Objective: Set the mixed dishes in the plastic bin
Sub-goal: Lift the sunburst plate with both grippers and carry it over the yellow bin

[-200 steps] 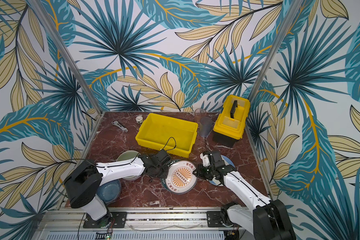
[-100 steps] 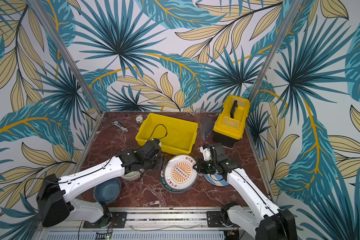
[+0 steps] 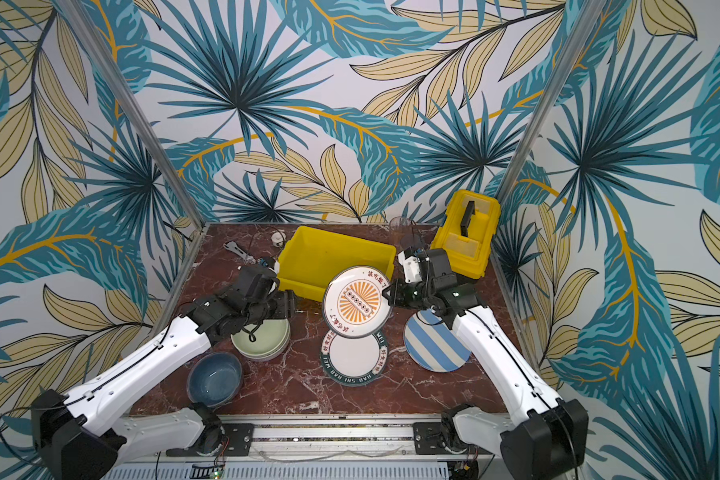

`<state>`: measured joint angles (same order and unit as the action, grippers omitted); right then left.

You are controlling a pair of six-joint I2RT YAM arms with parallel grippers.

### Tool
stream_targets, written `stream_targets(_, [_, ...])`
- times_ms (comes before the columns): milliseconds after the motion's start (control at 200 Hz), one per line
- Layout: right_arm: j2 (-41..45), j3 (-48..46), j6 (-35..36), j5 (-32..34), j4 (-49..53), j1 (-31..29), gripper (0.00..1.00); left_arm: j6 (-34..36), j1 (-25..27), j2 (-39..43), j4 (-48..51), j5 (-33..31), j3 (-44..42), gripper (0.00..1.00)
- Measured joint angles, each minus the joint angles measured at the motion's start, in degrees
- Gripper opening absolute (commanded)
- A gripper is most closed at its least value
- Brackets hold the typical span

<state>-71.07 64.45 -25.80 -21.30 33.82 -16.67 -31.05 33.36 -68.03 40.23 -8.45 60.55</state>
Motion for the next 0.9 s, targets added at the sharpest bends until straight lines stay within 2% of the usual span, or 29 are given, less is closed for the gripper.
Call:
stream_targets(140, [-6.1, 4.1, -2.6, 3.4, -3.8, 0.0, 0.00, 2.5, -4.2, 0.0, 0.0, 0.0, 0.0, 0.71])
stream_targets(366, [-14.2, 10.4, -5.1, 9.9, -8.2, -0.5, 0.00, 6.1, -16.3, -2.3, -1.2, 4.6, 0.8, 0.69])
stream_targets(521, [-19.4, 14.7, -5.7, 13.4, -9.9, -1.4, 0.00, 9.7, -21.2, -11.0, -2.3, 7.9, 6.8, 0.65])
stream_targets(676, [-25.6, 19.1, -6.1, 15.1, -11.0, -2.2, 0.00, 12.7, -24.0, -21.6, -3.2, 10.6, 14.7, 0.60])
stream_targets(901, [-34.4, 25.3, -7.1, 15.8, -11.5, -3.5, 0.00, 15.4, -26.9, -34.5, -3.5, 15.8, 24.9, 0.57])
